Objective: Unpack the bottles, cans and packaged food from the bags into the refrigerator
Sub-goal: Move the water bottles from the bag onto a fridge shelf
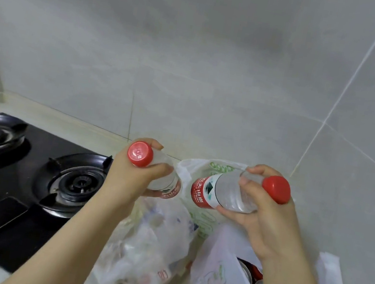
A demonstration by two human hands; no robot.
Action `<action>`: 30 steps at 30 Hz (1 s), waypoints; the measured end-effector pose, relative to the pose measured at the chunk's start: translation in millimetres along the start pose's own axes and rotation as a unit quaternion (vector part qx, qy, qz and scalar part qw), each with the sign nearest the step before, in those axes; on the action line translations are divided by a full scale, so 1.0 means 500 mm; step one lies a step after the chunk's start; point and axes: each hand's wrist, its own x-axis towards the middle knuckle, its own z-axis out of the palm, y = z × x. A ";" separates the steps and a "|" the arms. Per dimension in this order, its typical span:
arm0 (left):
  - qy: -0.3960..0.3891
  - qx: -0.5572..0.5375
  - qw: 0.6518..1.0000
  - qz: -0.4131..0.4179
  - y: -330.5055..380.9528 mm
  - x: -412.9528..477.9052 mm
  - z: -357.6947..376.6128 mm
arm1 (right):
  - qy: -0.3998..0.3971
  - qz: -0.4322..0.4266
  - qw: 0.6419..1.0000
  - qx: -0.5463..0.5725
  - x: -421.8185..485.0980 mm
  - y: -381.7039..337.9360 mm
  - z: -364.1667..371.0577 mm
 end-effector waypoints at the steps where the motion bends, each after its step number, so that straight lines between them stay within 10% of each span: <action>1: 0.010 0.003 1.000 0.001 0.004 -0.014 -0.015 | -0.013 0.008 1.000 -0.001 -0.011 0.004 0.011; 17: 0.218 0.075 0.973 0.024 0.106 -0.295 -0.361 | -0.240 0.089 0.967 0.010 -0.246 0.093 0.285; 30: 0.470 0.134 0.872 0.003 0.187 -0.629 -0.639 | -0.495 0.198 0.846 0.011 -0.536 0.200 0.565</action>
